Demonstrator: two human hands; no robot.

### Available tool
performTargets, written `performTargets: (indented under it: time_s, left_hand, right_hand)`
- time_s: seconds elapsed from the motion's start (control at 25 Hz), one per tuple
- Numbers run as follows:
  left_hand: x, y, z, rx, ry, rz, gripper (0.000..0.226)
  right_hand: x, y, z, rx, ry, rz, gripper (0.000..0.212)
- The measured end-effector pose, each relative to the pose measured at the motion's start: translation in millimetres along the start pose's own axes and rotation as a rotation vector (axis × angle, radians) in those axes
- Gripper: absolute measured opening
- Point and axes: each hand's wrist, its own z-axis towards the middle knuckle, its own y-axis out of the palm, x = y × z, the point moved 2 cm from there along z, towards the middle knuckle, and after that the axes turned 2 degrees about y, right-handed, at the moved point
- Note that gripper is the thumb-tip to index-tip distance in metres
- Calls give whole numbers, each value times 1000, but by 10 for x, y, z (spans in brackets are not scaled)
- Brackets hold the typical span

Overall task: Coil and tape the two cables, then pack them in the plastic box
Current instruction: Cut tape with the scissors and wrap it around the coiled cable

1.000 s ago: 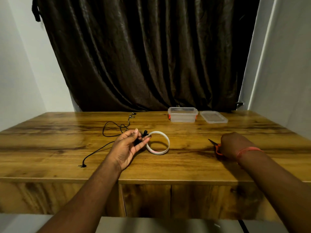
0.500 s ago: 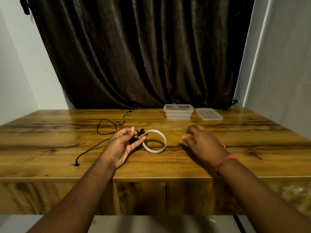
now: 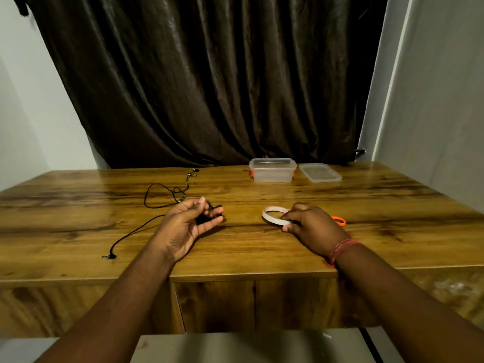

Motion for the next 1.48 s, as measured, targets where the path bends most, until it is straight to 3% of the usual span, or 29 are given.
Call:
performTargets:
  time_s: [0.4,0.48,0.6,0.72,0.8,0.92,1.2,1.28,1.4,1.48]
  left_hand:
    - [51,59,-80,16,-5,45,22]
    - [53,61,-82,12,-5,47,22]
    - [48,59,-86,9,-7,45,23]
    - [38,58,-75,-11,-6,51,23]
    - [34,50,-72,-30,-8,66,24]
    - [27,46,-79,-51,-13,78,26]
    - [13,22,-54,-69,-19,78,19]
    - [12,15,-56,-73,-22,83,18]
    - [-14,8,-56,-109,-41,91,18]
    - [-23,3,-59,-175,-55,122,24]
  right_hand:
    - [172,7,12,24,63,-42,27]
    - [152,-35,-26,96,77,-47,26]
    - [253,-191,-134,286,339,-163,18]
    - [421,-249,-239,144,580,-122,25]
    - [455,-213,-237,93,545,-161,29]
    - [434,-191,-205,142,460,-201,29]
    - [426,-173,-203,140,496,-250,41]
    - [326,-221,-204,243,455,-251,42]
    - [-99,-165,-183,374,181,73,34]
    - [-557,8,-126,212,37,409,27]
